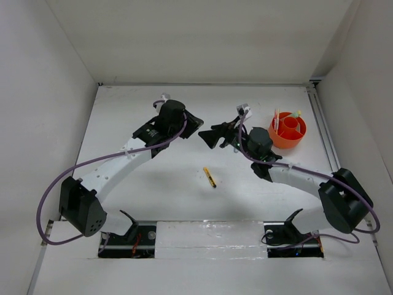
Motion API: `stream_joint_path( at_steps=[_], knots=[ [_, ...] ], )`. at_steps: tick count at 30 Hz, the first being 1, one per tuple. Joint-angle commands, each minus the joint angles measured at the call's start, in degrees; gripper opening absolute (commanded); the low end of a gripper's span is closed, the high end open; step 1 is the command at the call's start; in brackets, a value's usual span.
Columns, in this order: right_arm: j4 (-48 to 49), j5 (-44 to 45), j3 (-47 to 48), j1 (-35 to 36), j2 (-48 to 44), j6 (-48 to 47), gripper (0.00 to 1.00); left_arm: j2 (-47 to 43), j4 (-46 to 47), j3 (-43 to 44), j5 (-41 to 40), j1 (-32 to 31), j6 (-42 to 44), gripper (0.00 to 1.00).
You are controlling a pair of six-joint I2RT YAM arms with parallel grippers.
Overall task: Sort the stationery into containers
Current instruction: Pick up the stationery from the center of the board, then place the stationery in the storage box.
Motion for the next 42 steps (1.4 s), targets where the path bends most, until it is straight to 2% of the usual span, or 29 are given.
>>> stream_joint_path(
  at_steps=[1, 7, 11, 21, 28, 30, 31, 32, 33, 34, 41, 42],
  knots=[
    [10.98, 1.55, 2.64, 0.19, 1.06, 0.24, 0.94, -2.93, 2.99, 1.78, 2.55, 0.08, 0.99, 0.00],
    [14.05, 2.09, 3.87, 0.19, 3.52, -0.28, 0.90, -3.46, 3.51, 1.26, 4.30, 0.08, 0.99, 0.00],
    [15.11, 2.09, 4.93, -0.34, 4.76, -0.28, 0.77, -3.99, 4.74, 0.64, 5.70, 0.08, 0.99, 0.00],
    [20.55, 2.09, 6.86, -0.34, 10.11, 1.47, 0.55, -3.47, 5.80, 0.64, 7.73, 0.08, 0.99, 0.00],
    [23.10, 2.09, 8.09, -0.34, 12.84, 2.00, 0.32, -3.46, 5.80, 0.11, 8.25, 0.08, 0.99, 0.00],
    [23.11, 2.09, 8.70, -0.34, 13.37, 2.52, 0.28, -3.46, 6.32, 0.11, 8.26, 0.08, 0.99, 0.00],
    [23.63, 2.09, 8.71, -0.34, 13.89, 2.53, 0.24, -3.46, 6.33, 0.11, 8.26, 0.08, 0.99, 0.00],
    [23.64, 2.09, 8.71, -0.34, 14.42, 2.53, 0.11, -3.46, 6.33, -0.41, 8.87, 0.08, 0.99, 0.00],
    [23.64, 2.09, 9.23, -0.34, 14.43, 2.53, 0.03, -3.46, 6.33, -0.41, 8.88, 0.08, 0.99, 0.00],
    [23.64, 2.09, 9.23, -0.34, 14.43, 2.53, 0.00, -3.46, 6.33, -0.41, 8.88, 0.08, 0.99, 0.00],
    [24.25, 2.61, 9.23, -0.34, 14.95, 2.53, 0.00, -2.93, 6.94, -0.41, 8.88, 0.08, 1.52, 0.00],
    [23.38, 2.61, 9.23, -0.34, 14.95, 2.53, 0.00, -2.93, 6.94, 0.11, 8.88, 0.08, 2.22, 0.04]
  ],
)
